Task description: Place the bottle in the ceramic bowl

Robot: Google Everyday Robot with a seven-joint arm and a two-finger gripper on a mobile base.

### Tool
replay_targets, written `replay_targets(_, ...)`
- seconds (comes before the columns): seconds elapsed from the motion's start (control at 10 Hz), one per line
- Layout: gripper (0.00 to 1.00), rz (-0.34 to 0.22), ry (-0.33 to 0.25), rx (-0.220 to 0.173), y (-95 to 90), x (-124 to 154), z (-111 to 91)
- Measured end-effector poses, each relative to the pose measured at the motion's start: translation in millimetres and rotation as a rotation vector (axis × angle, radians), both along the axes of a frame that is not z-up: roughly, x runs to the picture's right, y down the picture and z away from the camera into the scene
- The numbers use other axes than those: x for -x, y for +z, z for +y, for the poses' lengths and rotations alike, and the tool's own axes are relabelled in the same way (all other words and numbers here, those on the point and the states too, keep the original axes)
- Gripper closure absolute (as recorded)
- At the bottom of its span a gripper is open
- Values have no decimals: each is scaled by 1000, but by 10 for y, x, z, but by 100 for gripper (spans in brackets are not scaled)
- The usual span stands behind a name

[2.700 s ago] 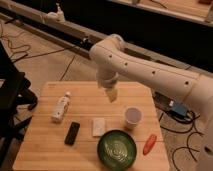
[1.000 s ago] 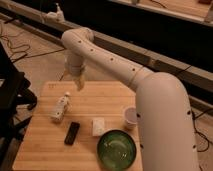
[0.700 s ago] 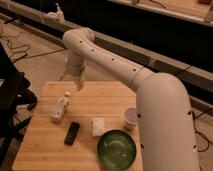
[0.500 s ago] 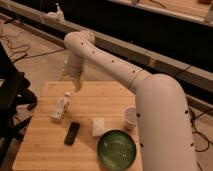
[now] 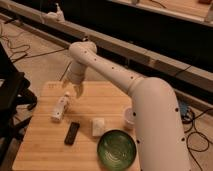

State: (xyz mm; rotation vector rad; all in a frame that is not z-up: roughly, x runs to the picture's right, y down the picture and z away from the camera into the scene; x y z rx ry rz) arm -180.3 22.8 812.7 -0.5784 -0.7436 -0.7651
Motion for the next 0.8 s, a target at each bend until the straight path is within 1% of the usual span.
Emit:
replay_targets(0.1,35,-9,-21,7,101,65,84)
replay_targets(0.3,35,-24,-45,23,236,224,175)
replay_targets(0.5,35,-38,-53,43,339,368,240)
replay_targets(0.8,35,-63,-63,82,496,582,336)
